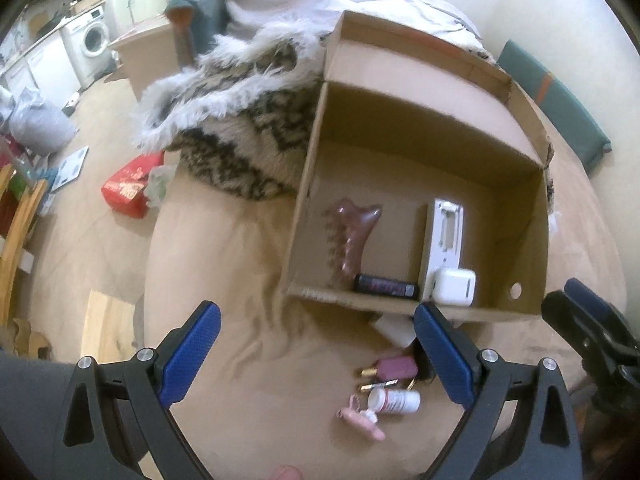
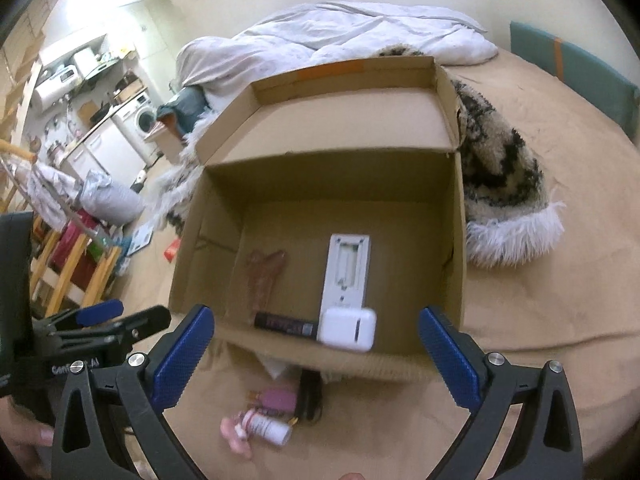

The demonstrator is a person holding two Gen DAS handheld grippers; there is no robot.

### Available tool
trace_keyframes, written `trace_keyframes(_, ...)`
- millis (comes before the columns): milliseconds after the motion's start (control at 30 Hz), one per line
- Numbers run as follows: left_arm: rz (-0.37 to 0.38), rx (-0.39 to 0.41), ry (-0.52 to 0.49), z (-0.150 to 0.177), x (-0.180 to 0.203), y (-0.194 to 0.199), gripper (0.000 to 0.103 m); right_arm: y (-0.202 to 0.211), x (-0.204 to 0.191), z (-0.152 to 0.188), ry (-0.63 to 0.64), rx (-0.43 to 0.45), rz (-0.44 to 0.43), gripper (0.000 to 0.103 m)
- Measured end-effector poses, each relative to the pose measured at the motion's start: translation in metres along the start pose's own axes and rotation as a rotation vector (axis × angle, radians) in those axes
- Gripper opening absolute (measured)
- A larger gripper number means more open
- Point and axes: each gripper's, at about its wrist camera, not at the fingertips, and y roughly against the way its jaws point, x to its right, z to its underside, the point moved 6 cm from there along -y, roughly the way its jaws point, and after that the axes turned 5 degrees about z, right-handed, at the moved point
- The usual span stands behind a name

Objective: Organize rigid objects
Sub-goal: 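Move both tools back toward the remaining pile of items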

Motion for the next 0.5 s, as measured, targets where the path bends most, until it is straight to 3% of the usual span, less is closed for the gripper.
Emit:
trace_keyframes(200, -0.014, -0.064, -0.033, 0.027, -0.006, -0.018, 0.097, -0.006, 0.004, 0.027, -0.023, -0.081, 0.041, 0.103)
trace_keyframes(367, 0.017, -0.223, -0.03, 0.057, -0.006, -0.048, 0.097, -0.026, 0.014, 0.05, -0.093, -0.205, 0.008, 0.103)
trace_keyframes(500, 0.044, -0.303, -0.139, 0.077, 0.013, -0.06, 0.092, -0.039, 0.018, 0.06, -0.136, -0.277, -0.01, 0.103)
